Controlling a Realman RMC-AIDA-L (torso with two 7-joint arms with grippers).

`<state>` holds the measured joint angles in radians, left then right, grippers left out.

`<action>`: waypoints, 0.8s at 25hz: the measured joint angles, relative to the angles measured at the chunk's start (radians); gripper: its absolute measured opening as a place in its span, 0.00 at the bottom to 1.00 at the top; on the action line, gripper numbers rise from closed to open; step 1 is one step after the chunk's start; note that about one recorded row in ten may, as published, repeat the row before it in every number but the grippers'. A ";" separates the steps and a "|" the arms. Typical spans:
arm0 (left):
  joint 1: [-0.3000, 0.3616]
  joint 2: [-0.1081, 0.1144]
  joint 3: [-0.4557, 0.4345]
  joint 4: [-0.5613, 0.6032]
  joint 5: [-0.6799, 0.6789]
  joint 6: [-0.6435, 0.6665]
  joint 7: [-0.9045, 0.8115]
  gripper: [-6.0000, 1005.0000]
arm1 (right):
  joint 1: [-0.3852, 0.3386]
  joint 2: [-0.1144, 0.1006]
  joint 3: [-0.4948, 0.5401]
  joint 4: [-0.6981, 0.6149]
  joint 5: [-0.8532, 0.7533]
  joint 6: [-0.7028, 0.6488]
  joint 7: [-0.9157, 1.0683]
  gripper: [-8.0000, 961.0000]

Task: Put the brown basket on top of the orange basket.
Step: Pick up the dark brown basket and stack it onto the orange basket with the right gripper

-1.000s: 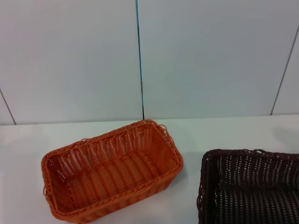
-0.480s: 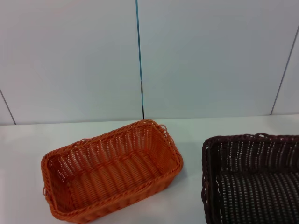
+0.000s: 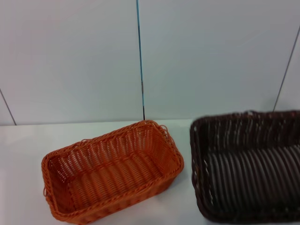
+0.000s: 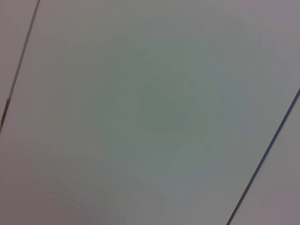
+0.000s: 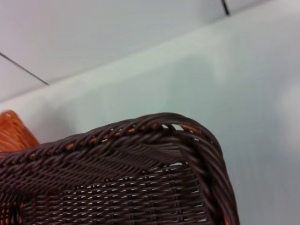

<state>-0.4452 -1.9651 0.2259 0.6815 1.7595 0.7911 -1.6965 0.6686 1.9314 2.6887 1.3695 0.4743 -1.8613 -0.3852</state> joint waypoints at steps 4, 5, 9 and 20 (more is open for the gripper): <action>0.004 -0.001 0.000 0.000 0.000 0.002 0.000 0.86 | 0.027 -0.004 -0.004 0.001 0.016 0.017 0.015 0.15; 0.005 -0.002 0.001 0.000 0.000 0.003 0.000 0.86 | 0.033 -0.005 -0.005 0.001 0.018 0.020 0.018 0.15; 0.008 -0.006 0.027 -0.005 0.000 0.009 0.000 0.86 | 0.056 -0.006 -0.010 -0.003 0.021 0.034 0.036 0.15; -0.001 -0.011 0.067 -0.009 0.049 0.021 -0.002 0.86 | 0.081 -0.003 -0.074 -0.067 0.109 0.166 0.169 0.15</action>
<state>-0.4463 -1.9764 0.2931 0.6723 1.8085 0.8124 -1.6987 0.7491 1.9286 2.6150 1.3026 0.5836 -1.6949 -0.2165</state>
